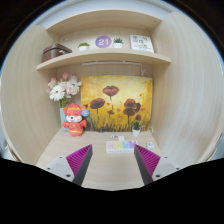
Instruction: Unplug charger
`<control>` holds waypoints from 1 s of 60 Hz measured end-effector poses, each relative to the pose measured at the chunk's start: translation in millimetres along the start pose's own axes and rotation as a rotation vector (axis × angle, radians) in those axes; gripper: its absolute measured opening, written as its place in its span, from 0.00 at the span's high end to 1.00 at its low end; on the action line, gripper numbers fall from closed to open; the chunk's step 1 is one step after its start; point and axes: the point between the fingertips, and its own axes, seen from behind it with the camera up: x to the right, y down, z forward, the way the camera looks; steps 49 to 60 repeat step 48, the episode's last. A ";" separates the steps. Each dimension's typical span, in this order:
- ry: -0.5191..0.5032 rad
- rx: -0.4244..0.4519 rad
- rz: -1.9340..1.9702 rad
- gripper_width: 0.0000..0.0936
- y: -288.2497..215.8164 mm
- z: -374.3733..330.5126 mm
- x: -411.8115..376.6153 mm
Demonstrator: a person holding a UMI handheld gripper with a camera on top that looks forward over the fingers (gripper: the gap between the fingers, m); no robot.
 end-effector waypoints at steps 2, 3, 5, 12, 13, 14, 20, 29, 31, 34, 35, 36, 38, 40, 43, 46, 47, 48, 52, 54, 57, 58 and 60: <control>-0.015 -0.011 -0.003 0.09 9.6 -6.2 -10.1; -0.020 -0.017 -0.004 0.09 14.1 -10.1 -16.3; -0.033 -0.025 -0.003 0.09 20.7 -16.2 -25.7; -0.071 -0.043 -0.016 0.09 37.6 -32.5 -51.5; -0.075 -0.048 -0.023 0.09 38.1 -34.7 -53.5; -0.077 -0.048 -0.028 0.09 40.8 -35.6 -57.2; -0.106 -0.057 -0.033 0.09 47.6 -42.8 -72.1; -0.105 -0.067 -0.041 0.09 53.0 -46.3 -73.8; -0.106 -0.068 -0.042 0.09 53.4 -46.4 -74.2; -0.108 -0.070 -0.036 0.09 54.4 -46.6 -75.3; -0.109 -0.070 -0.033 0.09 55.0 -46.7 -75.7; -0.110 -0.071 -0.030 0.09 55.3 -46.8 -76.0; -0.110 -0.071 -0.027 0.09 55.0 -45.7 -76.6; -0.108 -0.074 -0.025 0.08 55.5 -45.8 -76.6; -0.101 -0.078 -0.023 0.09 56.3 -46.0 -75.4; -0.100 -0.079 -0.022 0.09 58.3 -44.5 -72.1; -0.100 -0.080 -0.021 0.09 58.6 -44.8 -71.8; -0.100 -0.082 -0.019 0.09 59.0 -45.0 -71.5; -0.100 -0.082 -0.019 0.09 59.0 -45.0 -71.5; -0.100 -0.082 -0.019 0.09 59.0 -45.0 -71.5; -0.100 -0.082 -0.019 0.09 59.0 -45.0 -71.5; -0.100 -0.082 -0.019 0.09 59.0 -45.0 -71.5; -0.100 -0.082 -0.019 0.09 59.0 -45.0 -71.5</control>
